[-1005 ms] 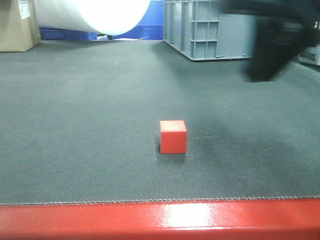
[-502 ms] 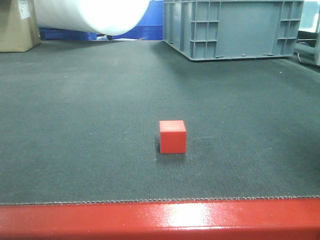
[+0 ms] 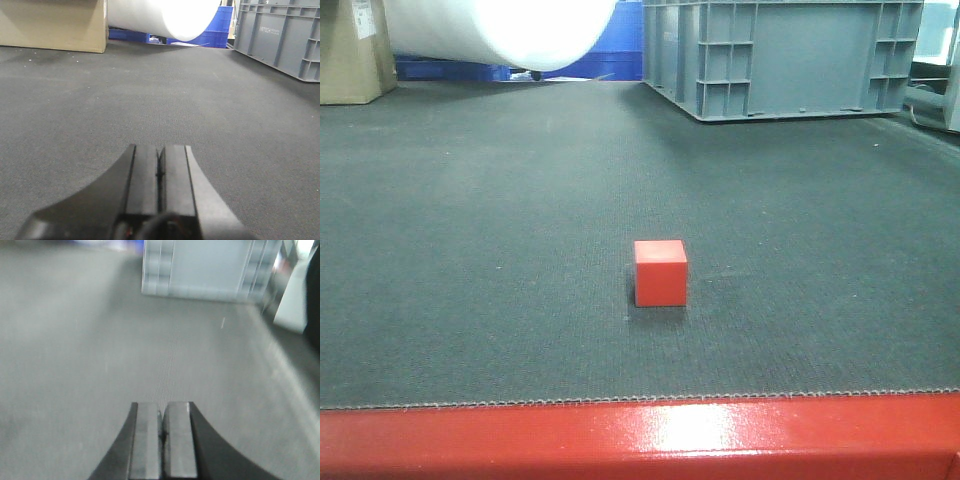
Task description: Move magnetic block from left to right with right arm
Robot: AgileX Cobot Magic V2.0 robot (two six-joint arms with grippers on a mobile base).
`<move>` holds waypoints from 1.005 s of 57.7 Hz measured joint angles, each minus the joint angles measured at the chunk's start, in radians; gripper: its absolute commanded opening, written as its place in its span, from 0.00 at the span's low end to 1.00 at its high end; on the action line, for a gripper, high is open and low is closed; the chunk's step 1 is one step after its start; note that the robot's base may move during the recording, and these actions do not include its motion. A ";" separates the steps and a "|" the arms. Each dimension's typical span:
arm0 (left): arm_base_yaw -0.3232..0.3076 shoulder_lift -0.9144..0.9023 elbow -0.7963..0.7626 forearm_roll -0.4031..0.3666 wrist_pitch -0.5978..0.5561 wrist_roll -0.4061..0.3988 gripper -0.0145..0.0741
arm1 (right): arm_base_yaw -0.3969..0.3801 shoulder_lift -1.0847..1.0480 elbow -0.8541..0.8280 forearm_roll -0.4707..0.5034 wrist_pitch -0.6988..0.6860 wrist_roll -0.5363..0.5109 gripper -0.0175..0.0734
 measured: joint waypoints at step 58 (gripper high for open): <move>0.000 0.000 0.000 0.000 0.000 0.000 0.02 | -0.081 -0.229 0.155 -0.004 -0.110 0.002 0.26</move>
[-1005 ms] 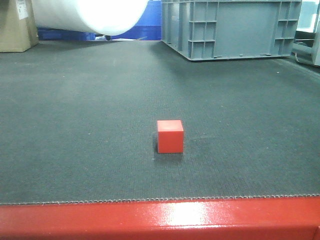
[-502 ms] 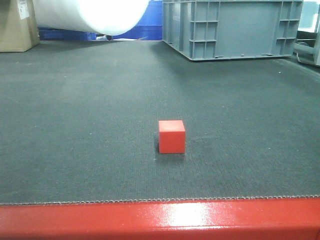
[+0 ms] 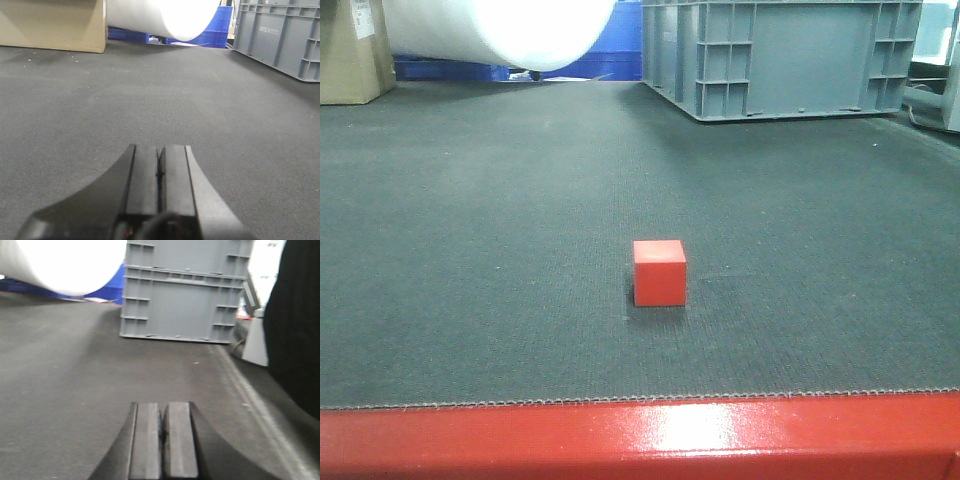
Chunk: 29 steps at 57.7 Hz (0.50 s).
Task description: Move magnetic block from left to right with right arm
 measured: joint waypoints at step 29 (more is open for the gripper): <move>0.000 0.000 0.000 0.000 0.000 0.000 0.02 | -0.028 -0.044 0.056 -0.081 -0.009 0.081 0.26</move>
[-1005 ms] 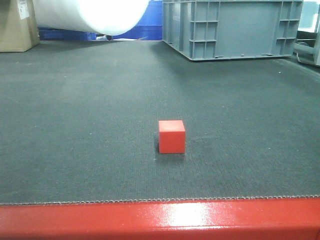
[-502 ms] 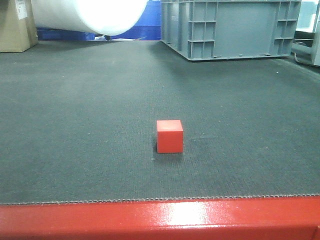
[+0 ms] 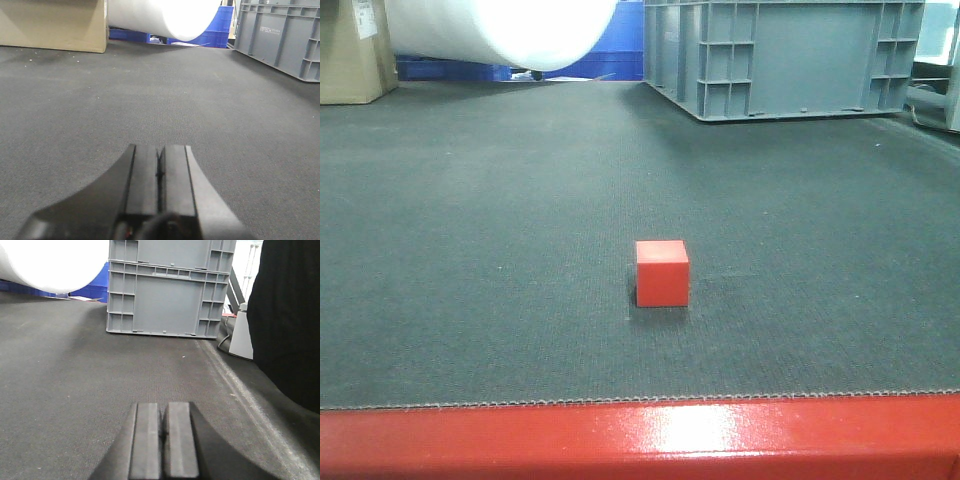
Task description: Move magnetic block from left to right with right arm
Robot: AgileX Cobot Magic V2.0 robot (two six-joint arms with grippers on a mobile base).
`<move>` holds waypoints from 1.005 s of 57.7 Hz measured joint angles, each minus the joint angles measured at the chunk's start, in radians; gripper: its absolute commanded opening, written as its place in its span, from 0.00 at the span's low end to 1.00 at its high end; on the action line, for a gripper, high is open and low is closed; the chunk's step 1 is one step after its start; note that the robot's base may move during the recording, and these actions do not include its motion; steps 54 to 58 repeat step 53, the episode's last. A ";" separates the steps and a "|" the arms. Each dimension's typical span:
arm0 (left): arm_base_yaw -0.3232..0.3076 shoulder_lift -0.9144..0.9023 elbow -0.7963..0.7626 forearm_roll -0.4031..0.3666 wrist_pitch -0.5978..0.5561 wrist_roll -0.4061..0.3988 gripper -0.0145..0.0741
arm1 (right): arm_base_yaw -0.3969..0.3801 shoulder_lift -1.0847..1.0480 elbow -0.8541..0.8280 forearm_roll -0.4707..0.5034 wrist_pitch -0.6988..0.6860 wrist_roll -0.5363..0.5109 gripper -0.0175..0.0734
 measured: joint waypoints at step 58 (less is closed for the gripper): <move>0.000 0.000 0.000 0.000 0.000 0.000 0.02 | 0.000 0.000 0.000 -0.002 0.000 0.005 0.26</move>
